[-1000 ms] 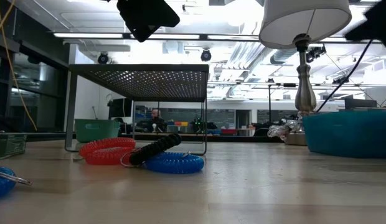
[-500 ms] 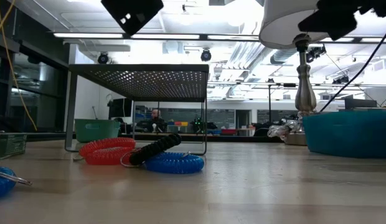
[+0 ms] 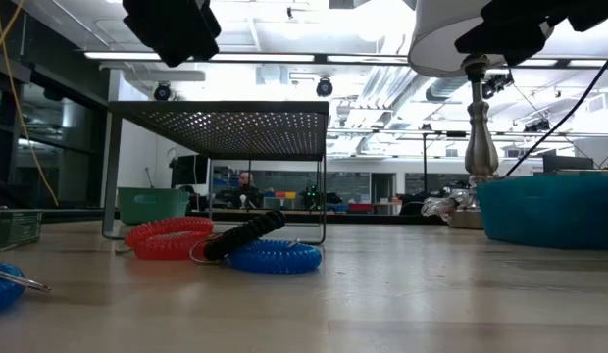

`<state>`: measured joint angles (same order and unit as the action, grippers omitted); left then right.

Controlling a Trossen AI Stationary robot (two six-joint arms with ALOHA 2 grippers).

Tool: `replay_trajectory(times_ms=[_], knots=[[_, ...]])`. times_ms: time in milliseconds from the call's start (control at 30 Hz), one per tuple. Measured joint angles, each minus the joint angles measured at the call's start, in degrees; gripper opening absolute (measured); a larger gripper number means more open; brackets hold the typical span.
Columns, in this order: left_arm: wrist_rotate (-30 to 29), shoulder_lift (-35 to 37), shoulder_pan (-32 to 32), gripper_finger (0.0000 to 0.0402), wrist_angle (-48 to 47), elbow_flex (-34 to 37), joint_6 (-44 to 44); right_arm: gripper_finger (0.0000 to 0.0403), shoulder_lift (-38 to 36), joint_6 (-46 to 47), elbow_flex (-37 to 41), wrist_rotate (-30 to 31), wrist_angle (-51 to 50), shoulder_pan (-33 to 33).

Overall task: Pick & Place Office Desk Supplies
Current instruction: Put the crayon box into the blue bin

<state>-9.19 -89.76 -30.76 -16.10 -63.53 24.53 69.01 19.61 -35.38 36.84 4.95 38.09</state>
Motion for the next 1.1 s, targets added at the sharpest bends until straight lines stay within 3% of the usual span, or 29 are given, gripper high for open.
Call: replay_trajectory(times_ms=[800, 1100], knots=[[0.1, 0.0, -0.9, 0.0162, -4.1, 0.0, 3.9, 0.021, 0.0, 0.1, 0.0, 0.0, 0.0, 0.0], [0.1, 0.0, -3.6, 0.0162, -10.7, 0.0, 12.7, 0.021, 0.0, 0.1, 0.0, 0.0, 0.0, 0.0]])
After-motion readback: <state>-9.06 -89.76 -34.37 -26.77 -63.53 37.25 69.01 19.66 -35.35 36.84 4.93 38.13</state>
